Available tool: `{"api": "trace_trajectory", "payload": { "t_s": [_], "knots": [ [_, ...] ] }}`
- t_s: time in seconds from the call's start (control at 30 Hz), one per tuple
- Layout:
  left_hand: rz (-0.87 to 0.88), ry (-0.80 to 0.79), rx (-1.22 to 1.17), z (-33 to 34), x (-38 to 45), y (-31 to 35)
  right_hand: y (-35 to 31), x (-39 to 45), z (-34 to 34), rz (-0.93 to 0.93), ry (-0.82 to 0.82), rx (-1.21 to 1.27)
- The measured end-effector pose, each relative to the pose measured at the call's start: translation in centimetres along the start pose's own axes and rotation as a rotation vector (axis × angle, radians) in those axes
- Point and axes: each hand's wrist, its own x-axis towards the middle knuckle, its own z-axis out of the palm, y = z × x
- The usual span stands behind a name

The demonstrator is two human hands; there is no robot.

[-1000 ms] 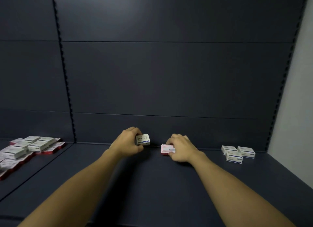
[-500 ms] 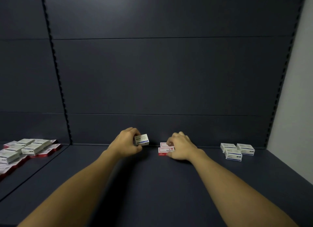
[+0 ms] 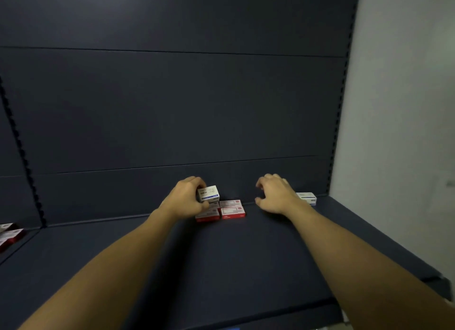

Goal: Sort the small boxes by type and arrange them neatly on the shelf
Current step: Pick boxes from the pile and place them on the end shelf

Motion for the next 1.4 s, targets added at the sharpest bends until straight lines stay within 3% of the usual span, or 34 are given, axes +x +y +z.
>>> {"api": "trace_trajectory", "payload": {
  "t_s": [0.27, 0.77, 1.1, 1.4],
  "knots": [
    [0.074, -0.030, -0.039, 3.4, 3.1, 5.8, 6.5, -2.4, -2.0, 0.081, 0.063, -0.054],
    [-0.054, 0.050, -0.057, 9.8, 6.7, 17.2, 19.8, -2.9, -4.2, 0.032, 0.154, 0.016],
    [-0.090, -0.063, -0.014, 13.8, 7.9, 22.6, 24.1, -2.8, -4.0, -0.043, 0.168, 0.033],
    [-0.051, -0.160, 0.115, 16.6, 9.2, 23.9, 24.2, -1.4, -3.3, -0.081, 0.146, 0.054]
  ]
}}
